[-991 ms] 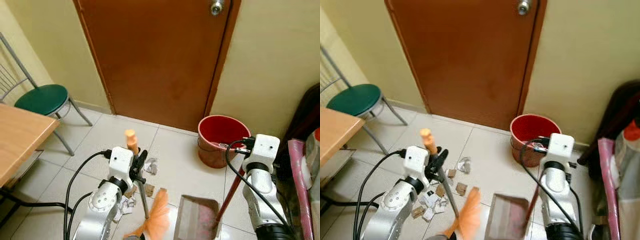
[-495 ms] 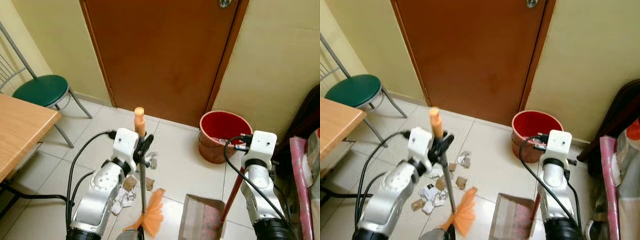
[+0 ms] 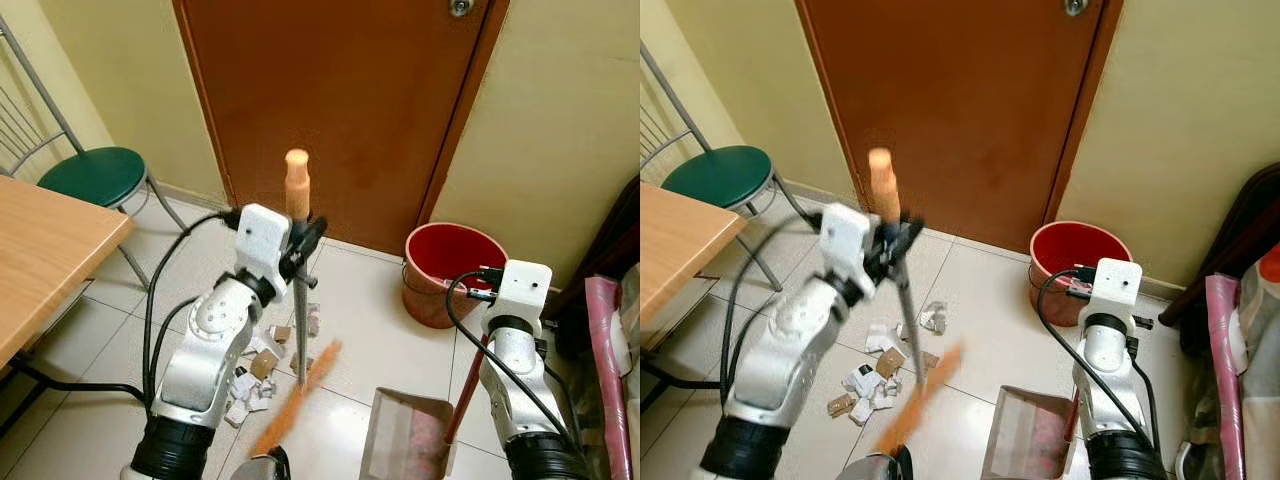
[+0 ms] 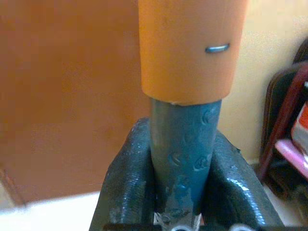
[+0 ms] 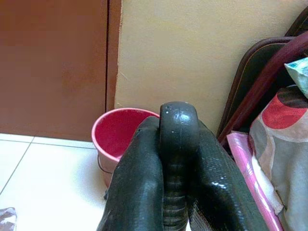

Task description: Sweep floor

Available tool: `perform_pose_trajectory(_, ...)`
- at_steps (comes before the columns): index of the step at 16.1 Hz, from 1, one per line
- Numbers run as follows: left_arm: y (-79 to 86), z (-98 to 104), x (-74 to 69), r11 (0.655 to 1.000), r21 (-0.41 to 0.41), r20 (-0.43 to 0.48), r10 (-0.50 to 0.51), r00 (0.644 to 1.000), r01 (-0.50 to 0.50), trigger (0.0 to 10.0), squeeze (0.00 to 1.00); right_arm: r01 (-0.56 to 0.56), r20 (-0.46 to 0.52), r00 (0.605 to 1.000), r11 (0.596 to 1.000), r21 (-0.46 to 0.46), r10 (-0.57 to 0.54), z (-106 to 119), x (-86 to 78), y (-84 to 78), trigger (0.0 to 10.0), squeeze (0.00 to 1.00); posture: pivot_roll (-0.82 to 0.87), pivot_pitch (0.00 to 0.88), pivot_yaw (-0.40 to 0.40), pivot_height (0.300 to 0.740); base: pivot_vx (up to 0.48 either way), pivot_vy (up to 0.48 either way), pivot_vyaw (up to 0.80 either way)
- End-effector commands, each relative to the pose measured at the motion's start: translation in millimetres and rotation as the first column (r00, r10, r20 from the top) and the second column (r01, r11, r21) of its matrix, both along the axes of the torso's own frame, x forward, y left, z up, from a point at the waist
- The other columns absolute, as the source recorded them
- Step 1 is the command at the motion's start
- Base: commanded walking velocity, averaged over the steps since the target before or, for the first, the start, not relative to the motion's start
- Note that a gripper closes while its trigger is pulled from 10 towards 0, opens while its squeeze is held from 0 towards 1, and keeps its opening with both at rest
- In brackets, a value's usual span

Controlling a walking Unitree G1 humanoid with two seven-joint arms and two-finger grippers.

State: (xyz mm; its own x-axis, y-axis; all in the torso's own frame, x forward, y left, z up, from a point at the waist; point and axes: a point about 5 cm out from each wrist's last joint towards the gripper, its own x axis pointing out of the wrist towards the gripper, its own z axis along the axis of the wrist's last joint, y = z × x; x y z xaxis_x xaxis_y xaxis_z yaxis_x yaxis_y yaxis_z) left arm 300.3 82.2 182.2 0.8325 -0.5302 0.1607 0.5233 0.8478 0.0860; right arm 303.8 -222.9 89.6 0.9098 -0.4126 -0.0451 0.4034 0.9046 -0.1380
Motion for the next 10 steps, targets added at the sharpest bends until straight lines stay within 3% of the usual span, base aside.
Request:
perform_pose_trajectory(1,2.8,19.9,-0.2,1.000,-0.023,0.098,0.001,0.995,0.001,10.0,0.00,0.009,-0.008,1.000,1.000,-0.010,-0.009,0.0,2.4,1.6,10.0,0.00,0.07,0.134,0.023,0.740,0.000,0.000,0.00)
perform_pose_trajectory(5,6.0,26.8,-0.6,1.000,-0.021,0.138,0.026,0.990,-0.024,10.0,0.00,0.009,-0.003,1.000,1.000,-0.009,-0.009,0.3,3.5,2.1,10.0,0.00,0.07,0.135,0.022,0.740,0.000,0.000,0.00)
perform_pose_trajectory(10,27.8,50.5,6.0,0.993,-0.014,0.233,0.121,0.965,-0.121,10.0,0.00,0.004,0.001,1.000,1.000,-0.010,-0.004,0.7,6.3,3.5,10.0,0.00,0.09,0.133,0.012,0.740,0.000,0.000,0.00)
